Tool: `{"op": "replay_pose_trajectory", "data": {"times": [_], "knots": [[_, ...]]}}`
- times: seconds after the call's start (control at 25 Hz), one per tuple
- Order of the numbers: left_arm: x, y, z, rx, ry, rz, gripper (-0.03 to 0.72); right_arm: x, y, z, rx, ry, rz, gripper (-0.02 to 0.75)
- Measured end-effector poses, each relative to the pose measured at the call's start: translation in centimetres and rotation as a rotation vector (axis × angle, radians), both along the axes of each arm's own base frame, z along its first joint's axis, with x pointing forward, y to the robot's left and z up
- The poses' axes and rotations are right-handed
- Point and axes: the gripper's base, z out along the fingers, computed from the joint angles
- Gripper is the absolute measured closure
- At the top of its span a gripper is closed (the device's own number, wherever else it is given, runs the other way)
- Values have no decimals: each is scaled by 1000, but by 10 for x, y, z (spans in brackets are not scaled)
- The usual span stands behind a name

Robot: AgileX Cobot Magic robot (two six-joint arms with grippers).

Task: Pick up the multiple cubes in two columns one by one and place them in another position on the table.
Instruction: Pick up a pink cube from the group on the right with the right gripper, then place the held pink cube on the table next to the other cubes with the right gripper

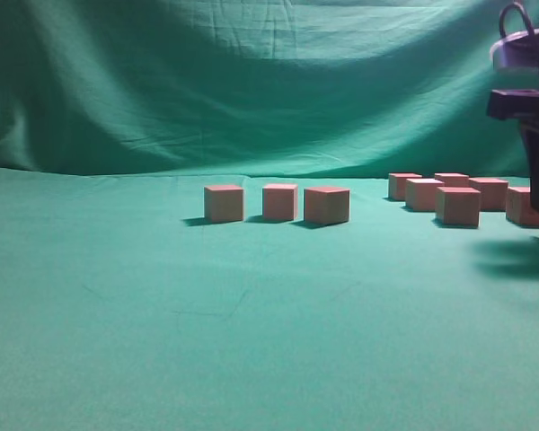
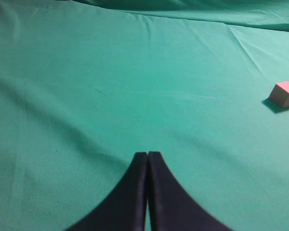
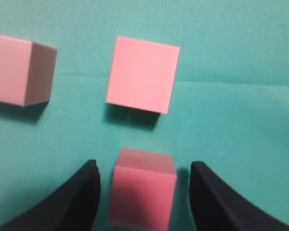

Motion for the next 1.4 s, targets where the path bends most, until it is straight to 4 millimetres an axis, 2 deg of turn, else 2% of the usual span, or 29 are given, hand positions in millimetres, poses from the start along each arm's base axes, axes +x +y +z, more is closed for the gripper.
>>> {"op": "replay_pose_trajectory", "data": {"times": [0.32, 0.36, 0.4, 0.44, 0.56, 0.64, 0.76, 0.96, 1.08, 1.16, 1.24, 1.4], "knots": [[0, 0, 0, 0, 0, 0, 688, 3, 1, -15, 1, 30, -4, 378], [0, 0, 0, 0, 0, 0, 688, 3, 1, -15, 1, 31, -4, 447], [0, 0, 0, 0, 0, 0, 688, 2, 1, -15, 0, 39, -4, 470], [0, 0, 0, 0, 0, 0, 688, 1, 1, -14, -1, 52, -3, 458], [0, 0, 0, 0, 0, 0, 688, 4, 4, -5, -5, 88, 8, 458], [0, 0, 0, 0, 0, 0, 688, 8, 13, 8, -7, 99, 35, 458], [0, 0, 0, 0, 0, 0, 688, 13, 43, 32, -9, 95, 117, 458], [0, 0, 0, 0, 0, 0, 688, 4, 127, 78, 26, -5, 283, 458], [0, 0, 0, 0, 0, 0, 688, -8, 175, 93, 75, -55, 327, 458], [0, 0, 0, 0, 0, 0, 688, -12, 204, 91, 91, -56, 355, 458], [0, 0, 0, 0, 0, 0, 688, -10, 227, 81, 91, -26, 352, 458], [0, 0, 0, 0, 0, 0, 688, -2, 260, 57, 76, 36, 331, 458]]}}
